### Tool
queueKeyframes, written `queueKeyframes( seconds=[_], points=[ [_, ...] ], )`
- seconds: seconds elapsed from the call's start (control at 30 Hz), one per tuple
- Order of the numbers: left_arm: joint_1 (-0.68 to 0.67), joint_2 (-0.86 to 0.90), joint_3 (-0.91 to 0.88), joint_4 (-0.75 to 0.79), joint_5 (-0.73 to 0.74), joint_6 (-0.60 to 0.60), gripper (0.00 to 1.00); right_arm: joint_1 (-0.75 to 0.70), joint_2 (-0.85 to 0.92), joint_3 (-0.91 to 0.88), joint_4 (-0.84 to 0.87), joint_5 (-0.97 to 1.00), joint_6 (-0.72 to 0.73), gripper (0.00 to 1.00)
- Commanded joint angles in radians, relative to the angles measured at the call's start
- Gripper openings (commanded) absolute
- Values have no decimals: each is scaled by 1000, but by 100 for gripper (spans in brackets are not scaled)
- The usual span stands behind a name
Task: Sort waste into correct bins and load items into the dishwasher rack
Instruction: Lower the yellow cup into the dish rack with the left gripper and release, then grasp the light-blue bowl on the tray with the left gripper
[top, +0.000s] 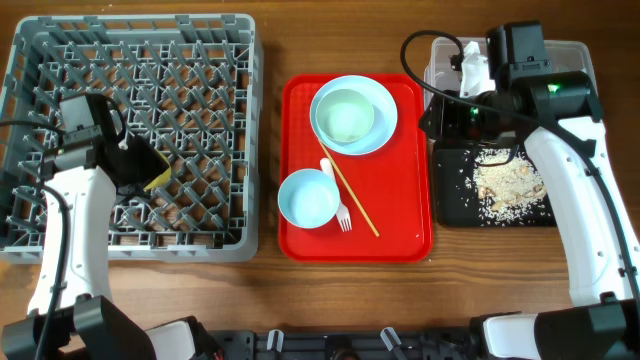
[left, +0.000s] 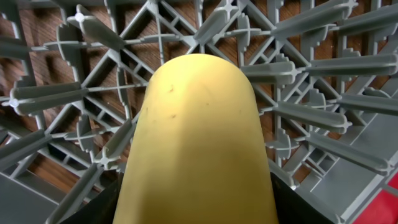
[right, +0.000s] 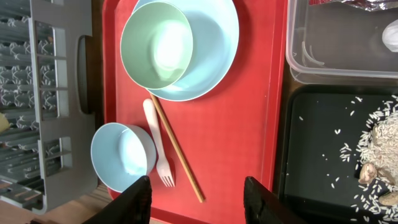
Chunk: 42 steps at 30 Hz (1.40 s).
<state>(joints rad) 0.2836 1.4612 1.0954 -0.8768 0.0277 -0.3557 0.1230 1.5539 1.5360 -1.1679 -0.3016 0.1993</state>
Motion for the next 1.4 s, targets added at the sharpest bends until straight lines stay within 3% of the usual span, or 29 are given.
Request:
queueKeyframes(
  seconds=[0.0,0.03,0.47,0.57,0.7,0.97,1.37],
  points=[
    [6,9,10,6,17,12,93,-3,4,17,-8,16,-13,48],
    [6,9,10,10,30,12,100,-3,4,17,-8,16,-13,48],
    [-66,-88,111,27,95,12,100,-3,4,17,-21,17,-13,48],
    [-155,-127,115,41,95,11,100,-3,4,17,-24,16,-13,52],
    [-306,-125,115,39,95,12,100,-3,4,17,-22,-6,-14,65],
    [-607,-42,115,52,95,12,100,-79,3,17,-38,69,148,71],
    [-944,231,115,62,94,12,97,-122,4,17,-61,69,133,74]
  ],
)
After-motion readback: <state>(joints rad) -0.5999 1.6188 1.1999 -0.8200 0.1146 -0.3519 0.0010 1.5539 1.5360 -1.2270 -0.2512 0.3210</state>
